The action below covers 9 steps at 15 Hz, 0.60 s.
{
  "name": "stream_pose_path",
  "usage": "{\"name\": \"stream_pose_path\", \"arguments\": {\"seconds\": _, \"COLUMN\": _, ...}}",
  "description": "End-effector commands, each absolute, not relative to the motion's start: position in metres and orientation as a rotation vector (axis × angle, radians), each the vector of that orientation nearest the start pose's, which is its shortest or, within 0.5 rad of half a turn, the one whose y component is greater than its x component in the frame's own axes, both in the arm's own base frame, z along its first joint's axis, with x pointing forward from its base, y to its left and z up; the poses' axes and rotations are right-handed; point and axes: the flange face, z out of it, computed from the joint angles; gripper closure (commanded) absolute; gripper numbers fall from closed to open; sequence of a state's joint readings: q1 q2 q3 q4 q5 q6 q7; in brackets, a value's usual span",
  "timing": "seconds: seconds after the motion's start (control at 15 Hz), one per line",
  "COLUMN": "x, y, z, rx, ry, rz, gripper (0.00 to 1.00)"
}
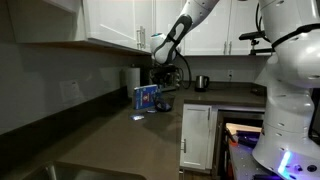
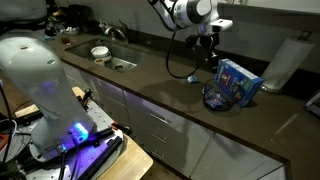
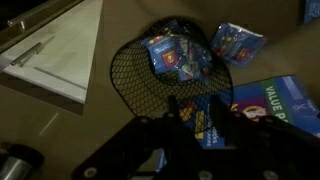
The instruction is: Pick the sachet and put it in the basket
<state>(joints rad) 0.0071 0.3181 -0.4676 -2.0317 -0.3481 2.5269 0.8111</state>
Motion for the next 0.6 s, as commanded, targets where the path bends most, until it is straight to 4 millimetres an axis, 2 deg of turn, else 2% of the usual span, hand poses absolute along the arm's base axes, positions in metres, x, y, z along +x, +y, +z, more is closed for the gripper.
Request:
{"name": "stream_pose_path", "arguments": {"seconds": 0.0, "x": 0.556, "y": -0.226, "z": 0.34, "rx": -3.057, "ry": 1.541, "rz": -0.376, "gripper": 0.31}}
{"name": "stream_pose_path", "arguments": {"seconds": 0.33, "x": 0.551, "y": -0.165, "z": 0.354, "rx": -3.101, "ry": 1.339, "rz": -0.312, "gripper": 0.02}}
{"name": "stream_pose_path", "arguments": {"seconds": 0.53, "x": 0.54, "y": -0.137, "z": 0.358, "rx": -3.124, "ry": 1.242, "rz": -0.219, "gripper": 0.0}}
